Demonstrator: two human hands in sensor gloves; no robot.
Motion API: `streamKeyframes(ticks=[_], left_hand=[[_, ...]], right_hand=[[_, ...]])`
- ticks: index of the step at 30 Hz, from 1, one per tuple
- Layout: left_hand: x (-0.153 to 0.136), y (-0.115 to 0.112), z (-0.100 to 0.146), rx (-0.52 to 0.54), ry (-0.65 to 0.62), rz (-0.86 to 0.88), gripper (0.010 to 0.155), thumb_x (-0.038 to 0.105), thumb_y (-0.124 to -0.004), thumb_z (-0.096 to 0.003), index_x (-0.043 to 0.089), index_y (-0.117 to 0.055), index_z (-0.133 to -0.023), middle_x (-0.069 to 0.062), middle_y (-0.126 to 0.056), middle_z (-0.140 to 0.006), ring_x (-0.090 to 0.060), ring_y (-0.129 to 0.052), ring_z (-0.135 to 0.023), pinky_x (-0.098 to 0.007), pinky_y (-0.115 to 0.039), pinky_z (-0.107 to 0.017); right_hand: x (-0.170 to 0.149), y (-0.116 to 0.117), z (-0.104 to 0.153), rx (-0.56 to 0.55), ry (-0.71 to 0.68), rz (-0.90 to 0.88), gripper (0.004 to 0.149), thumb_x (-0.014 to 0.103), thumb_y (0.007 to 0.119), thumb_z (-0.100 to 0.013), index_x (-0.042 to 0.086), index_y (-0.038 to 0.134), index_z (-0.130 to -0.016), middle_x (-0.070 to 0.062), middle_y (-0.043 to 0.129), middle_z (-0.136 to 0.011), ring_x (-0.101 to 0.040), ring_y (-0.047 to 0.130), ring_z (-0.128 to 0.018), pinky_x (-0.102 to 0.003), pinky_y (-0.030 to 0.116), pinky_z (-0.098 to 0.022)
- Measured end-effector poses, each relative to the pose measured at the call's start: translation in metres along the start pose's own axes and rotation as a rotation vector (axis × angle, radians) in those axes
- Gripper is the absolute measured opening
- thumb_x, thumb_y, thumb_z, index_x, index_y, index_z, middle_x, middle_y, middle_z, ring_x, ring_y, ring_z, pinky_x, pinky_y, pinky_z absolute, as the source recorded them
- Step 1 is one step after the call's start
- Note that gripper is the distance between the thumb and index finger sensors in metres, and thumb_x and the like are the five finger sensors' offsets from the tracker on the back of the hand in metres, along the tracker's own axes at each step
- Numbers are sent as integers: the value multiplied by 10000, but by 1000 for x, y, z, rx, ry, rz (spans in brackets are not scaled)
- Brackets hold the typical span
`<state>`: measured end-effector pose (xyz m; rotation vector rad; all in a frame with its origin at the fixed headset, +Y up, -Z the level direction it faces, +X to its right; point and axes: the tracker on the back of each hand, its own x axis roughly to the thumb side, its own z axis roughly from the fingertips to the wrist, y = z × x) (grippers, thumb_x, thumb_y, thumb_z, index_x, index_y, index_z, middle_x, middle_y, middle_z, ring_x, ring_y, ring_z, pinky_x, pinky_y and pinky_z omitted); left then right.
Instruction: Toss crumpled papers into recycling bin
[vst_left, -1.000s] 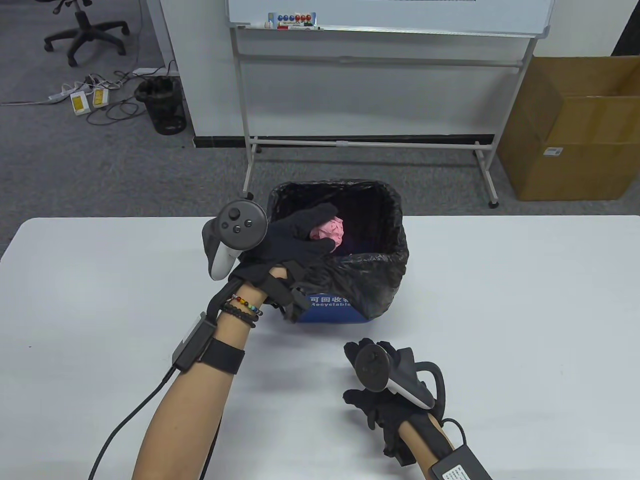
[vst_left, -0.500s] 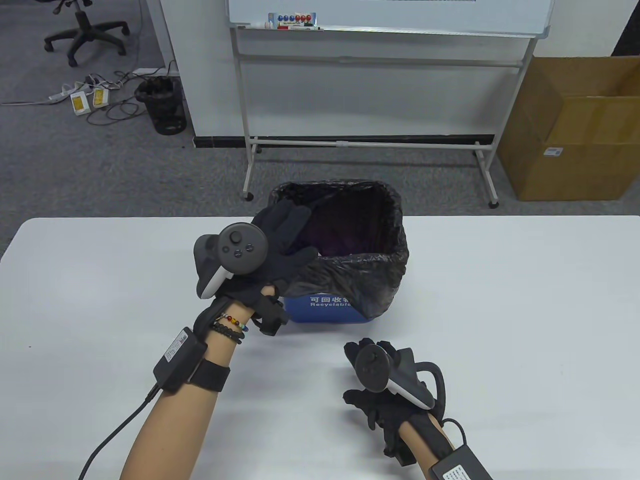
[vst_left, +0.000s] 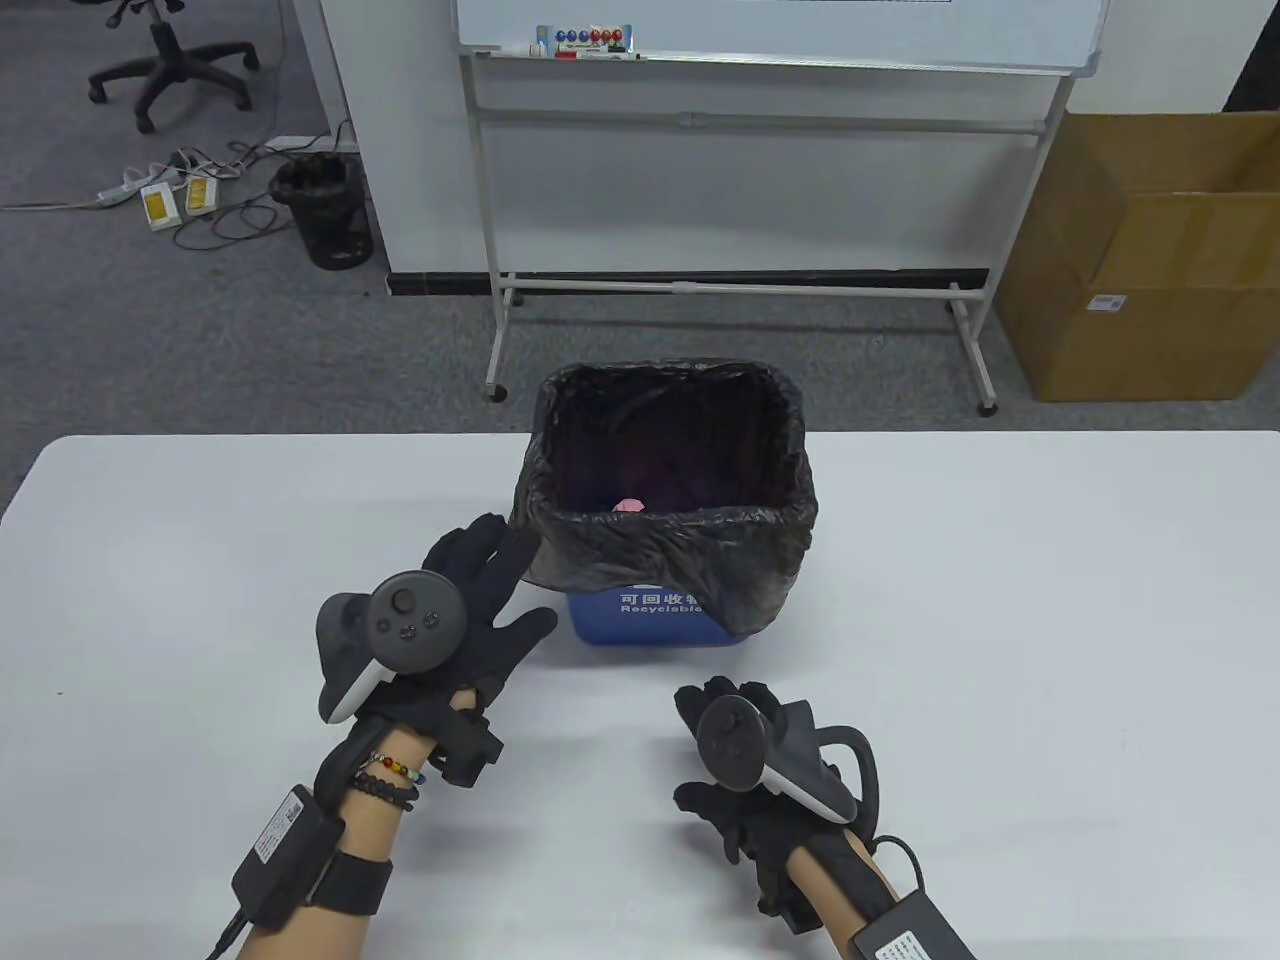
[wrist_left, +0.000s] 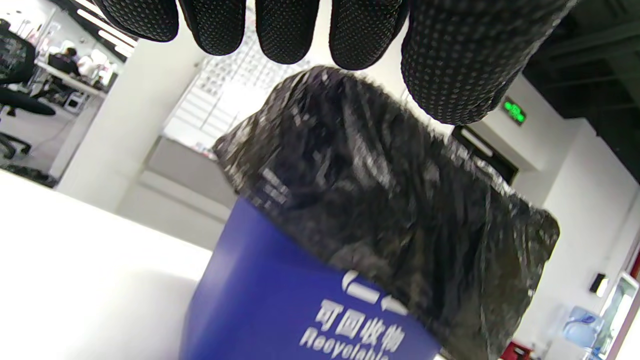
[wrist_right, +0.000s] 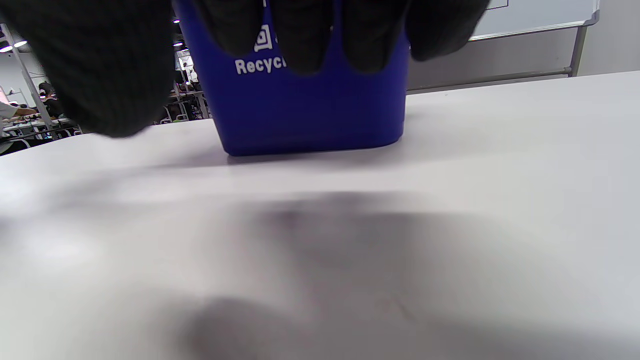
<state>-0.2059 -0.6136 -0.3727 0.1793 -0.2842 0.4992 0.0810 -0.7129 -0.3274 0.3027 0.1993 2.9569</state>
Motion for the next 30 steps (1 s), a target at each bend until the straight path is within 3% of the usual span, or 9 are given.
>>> streamKeyframes(ticks=[15, 30], left_hand=[[-45, -77, 31, -237, 11, -40, 775, 526, -824, -456, 250, -523, -1114, -147, -395, -1235, -506, -418, -1105, -703, -456, -737], [-43, -100, 30, -292, -9, -95, 790, 532, -817, -453, 251, -498, -1118, -154, -359, -1235, -506, -406, -1104, -705, -449, -736]], right_hand=[[0, 0, 1, -31, 2, 7, 888, 566, 860, -321, 363, 436, -1074, 4, 498, -1178, -346, 522, -1112, -544, 524, -763], [-2, 3, 0, -63, 23, 21, 885, 567, 851, -323, 367, 425, -1072, 5, 492, -1177, -344, 531, -1108, -543, 531, -760]])
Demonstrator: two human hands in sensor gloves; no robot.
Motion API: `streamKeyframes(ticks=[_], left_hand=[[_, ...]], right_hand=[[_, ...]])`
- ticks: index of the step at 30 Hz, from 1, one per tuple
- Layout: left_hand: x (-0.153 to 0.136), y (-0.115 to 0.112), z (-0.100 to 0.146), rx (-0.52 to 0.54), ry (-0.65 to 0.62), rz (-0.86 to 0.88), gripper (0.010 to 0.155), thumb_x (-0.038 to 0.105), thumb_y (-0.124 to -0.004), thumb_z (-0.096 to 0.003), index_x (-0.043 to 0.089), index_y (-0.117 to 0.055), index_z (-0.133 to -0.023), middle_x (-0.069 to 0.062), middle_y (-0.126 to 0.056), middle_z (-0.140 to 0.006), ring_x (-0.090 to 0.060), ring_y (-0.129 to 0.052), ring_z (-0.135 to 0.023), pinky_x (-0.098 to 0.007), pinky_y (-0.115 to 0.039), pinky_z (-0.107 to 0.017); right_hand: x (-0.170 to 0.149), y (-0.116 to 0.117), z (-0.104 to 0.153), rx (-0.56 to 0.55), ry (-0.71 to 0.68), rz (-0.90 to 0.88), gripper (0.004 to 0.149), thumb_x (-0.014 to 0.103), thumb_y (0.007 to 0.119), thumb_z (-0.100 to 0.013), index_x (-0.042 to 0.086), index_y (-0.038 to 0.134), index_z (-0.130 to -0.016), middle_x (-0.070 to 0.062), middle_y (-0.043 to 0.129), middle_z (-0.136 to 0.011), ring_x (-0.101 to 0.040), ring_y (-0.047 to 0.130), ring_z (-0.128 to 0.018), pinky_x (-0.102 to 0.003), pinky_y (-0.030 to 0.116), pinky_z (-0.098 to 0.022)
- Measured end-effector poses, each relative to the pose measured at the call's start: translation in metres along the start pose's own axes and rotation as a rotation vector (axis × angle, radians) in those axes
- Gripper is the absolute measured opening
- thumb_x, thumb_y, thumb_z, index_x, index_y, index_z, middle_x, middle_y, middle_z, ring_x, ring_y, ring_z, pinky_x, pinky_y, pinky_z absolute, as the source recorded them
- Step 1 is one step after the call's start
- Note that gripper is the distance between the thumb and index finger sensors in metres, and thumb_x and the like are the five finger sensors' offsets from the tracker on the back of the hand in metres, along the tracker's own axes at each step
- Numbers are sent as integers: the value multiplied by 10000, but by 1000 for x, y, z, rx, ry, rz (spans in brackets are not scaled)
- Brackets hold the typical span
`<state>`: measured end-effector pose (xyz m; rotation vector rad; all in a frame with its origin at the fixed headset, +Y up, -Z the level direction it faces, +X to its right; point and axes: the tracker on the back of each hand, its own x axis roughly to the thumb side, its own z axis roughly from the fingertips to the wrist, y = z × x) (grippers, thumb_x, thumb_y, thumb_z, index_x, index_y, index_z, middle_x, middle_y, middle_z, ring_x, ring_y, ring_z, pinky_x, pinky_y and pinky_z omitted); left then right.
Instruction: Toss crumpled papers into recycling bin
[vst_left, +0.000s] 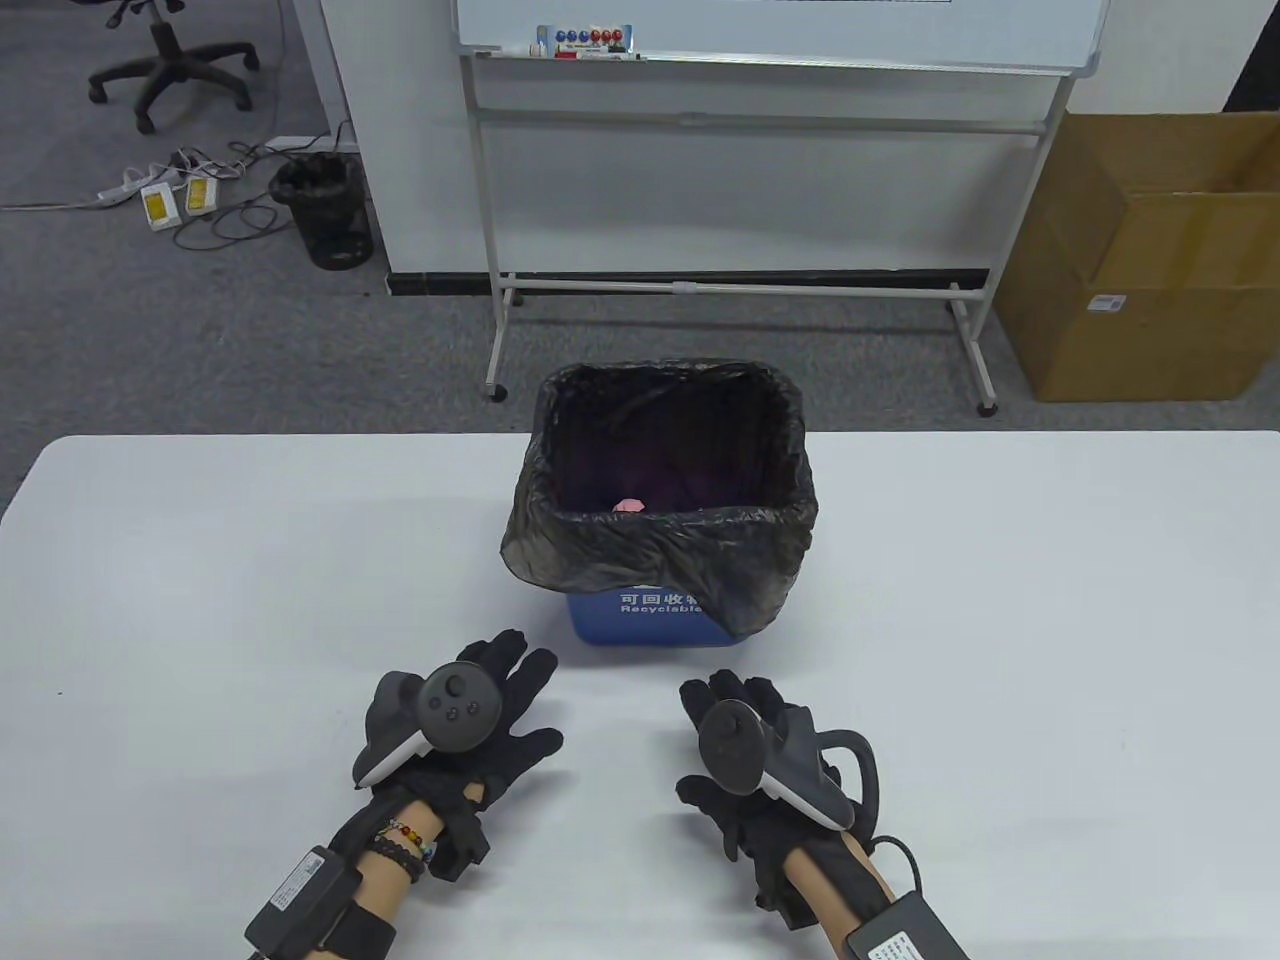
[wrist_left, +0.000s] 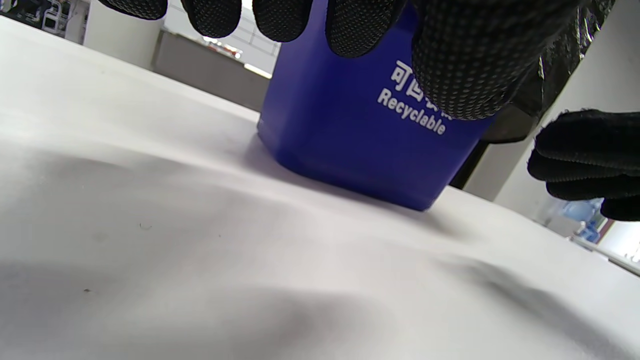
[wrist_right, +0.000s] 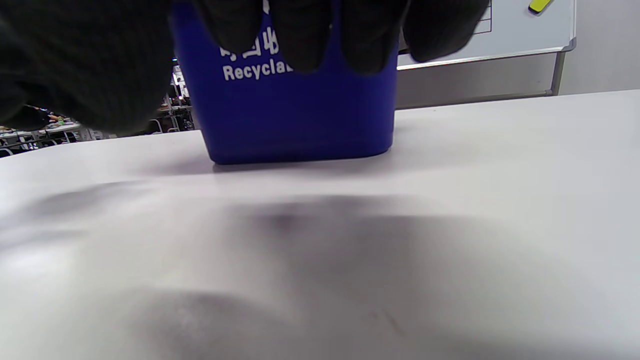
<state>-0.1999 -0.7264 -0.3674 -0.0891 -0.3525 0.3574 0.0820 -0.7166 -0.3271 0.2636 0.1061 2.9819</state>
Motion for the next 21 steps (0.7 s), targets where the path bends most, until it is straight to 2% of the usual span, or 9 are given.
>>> streamKeyframes(ticks=[21], left_hand=[[2, -7, 0, -10, -10, -9, 776, 529, -816, -452, 259, -511, -1113, -150, -360, -1233, -502, -417, -1103, -704, -454, -735]], right_hand=[[-2, -2, 0, 14, 12, 5, 879, 565, 848, -325, 366, 428, -1071, 7, 496, -1177, -344, 532, -1108, -544, 529, -761]])
